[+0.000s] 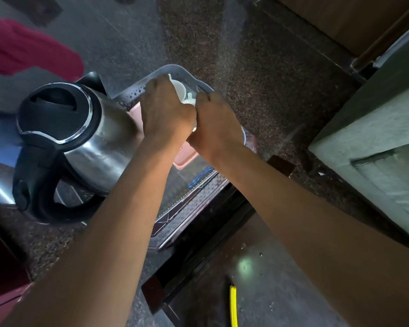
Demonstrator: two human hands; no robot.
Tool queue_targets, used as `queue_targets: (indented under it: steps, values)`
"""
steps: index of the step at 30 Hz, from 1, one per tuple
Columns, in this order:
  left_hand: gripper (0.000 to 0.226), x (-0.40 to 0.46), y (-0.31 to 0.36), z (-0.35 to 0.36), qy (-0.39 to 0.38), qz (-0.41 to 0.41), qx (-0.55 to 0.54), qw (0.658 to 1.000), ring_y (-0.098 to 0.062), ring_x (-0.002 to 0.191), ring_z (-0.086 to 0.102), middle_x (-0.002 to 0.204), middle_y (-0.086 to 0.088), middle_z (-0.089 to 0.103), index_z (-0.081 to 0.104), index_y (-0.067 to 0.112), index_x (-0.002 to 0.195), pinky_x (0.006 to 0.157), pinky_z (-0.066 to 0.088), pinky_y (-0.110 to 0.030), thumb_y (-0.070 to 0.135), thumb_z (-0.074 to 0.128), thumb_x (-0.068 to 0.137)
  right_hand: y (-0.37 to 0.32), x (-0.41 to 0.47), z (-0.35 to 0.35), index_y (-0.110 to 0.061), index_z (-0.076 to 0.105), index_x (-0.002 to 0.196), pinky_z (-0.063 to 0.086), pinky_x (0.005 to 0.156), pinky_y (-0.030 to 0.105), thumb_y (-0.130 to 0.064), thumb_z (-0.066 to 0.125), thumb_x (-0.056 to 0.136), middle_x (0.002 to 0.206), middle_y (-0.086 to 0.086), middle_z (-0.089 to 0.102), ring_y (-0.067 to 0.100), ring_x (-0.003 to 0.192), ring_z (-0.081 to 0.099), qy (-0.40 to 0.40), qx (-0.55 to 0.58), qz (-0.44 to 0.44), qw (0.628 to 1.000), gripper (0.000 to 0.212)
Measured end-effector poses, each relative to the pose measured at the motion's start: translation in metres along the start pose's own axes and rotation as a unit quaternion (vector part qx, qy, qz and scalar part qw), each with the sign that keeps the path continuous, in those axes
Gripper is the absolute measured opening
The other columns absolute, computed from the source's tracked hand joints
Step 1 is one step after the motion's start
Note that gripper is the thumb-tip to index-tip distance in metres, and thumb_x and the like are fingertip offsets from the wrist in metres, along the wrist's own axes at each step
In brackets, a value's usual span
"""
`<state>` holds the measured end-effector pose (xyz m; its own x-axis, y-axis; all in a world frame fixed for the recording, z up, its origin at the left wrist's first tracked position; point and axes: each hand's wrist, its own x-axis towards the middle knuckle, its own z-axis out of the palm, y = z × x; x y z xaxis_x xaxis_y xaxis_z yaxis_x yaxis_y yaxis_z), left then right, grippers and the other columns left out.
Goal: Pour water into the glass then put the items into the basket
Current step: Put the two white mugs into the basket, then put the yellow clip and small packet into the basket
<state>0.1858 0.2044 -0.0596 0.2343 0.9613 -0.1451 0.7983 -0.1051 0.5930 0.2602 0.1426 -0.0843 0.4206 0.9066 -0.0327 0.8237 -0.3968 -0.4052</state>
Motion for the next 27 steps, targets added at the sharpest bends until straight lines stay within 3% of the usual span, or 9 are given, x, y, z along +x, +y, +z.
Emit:
queue_targets:
  steps: [2,5,9,14,18,22,27]
  values:
    - [0.054,-0.019,0.003,-0.001,0.026,0.028,-0.02,0.999,-0.03,0.149,0.048,0.157,-0.011,0.055,0.056,0.01,0.151,0.117,0.031,-0.031,0.007,0.058,0.097,0.001,-0.013,-0.009,-0.008,0.058,0.132,0.052,0.099,0.04,-0.022,0.076,0.089,0.138,0.016,0.057,0.033,0.124,0.06,0.016,0.008,-0.001,1.0,0.048]
    - [0.053,-0.058,0.008,-0.004,0.06,0.09,-0.072,0.992,-0.026,0.147,0.051,0.155,-0.007,0.058,0.06,0.011,0.149,0.117,0.031,-0.028,-0.001,0.052,0.098,0.006,-0.042,-0.028,-0.013,0.059,0.13,0.055,0.094,0.039,-0.022,0.074,0.092,0.132,0.012,0.06,0.029,0.115,0.063,0.045,0.022,-0.002,0.999,0.042]
    - [0.045,-0.126,0.005,-0.001,0.07,0.157,-0.153,0.973,-0.022,0.14,0.057,0.146,-0.006,0.065,0.066,0.007,0.142,0.12,0.041,-0.036,0.003,0.056,0.099,0.015,-0.1,-0.057,-0.016,0.06,0.13,0.055,0.094,0.043,-0.029,0.074,0.093,0.126,0.008,0.065,0.027,0.115,0.065,0.092,0.068,0.008,0.993,0.041]
    - [0.034,-0.221,-0.022,0.015,0.024,0.226,-0.185,0.956,-0.021,0.134,0.062,0.137,-0.004,0.066,0.068,0.0,0.134,0.115,0.049,-0.044,-0.001,0.059,0.101,0.043,-0.198,-0.084,-0.008,0.069,0.125,0.052,0.094,0.039,-0.013,0.074,0.086,0.118,0.01,0.071,0.029,0.11,0.066,0.153,0.139,0.06,0.977,0.039]
    - [0.039,-0.302,-0.052,0.043,-0.079,0.21,-0.132,0.966,-0.025,0.135,0.063,0.141,-0.007,0.068,0.069,0.004,0.136,0.113,0.051,-0.051,0.008,0.061,0.098,0.079,-0.285,-0.083,-0.012,0.071,0.124,0.056,0.083,0.041,-0.014,0.074,0.087,0.112,0.007,0.072,0.028,0.095,0.068,0.16,0.14,0.098,0.972,0.037]
    - [0.042,-0.359,-0.086,0.073,-0.178,0.149,-0.062,0.971,-0.032,0.126,0.069,0.133,-0.008,0.072,0.071,0.007,0.134,0.106,0.055,-0.056,0.014,0.066,0.093,0.112,-0.37,-0.059,-0.014,0.072,0.124,0.06,0.079,0.045,-0.014,0.073,0.089,0.11,0.008,0.073,0.031,0.094,0.071,0.104,0.137,0.161,0.972,0.034]
    - [0.052,-0.384,-0.123,0.105,-0.185,0.121,0.095,0.971,-0.043,0.121,0.066,0.125,-0.02,0.07,0.067,0.002,0.137,0.107,0.051,-0.056,0.008,0.083,0.087,0.145,-0.452,-0.019,-0.019,0.069,0.131,0.062,0.083,0.044,-0.015,0.07,0.091,0.124,0.005,0.072,0.03,0.103,0.071,-0.015,0.131,0.228,0.965,0.04]
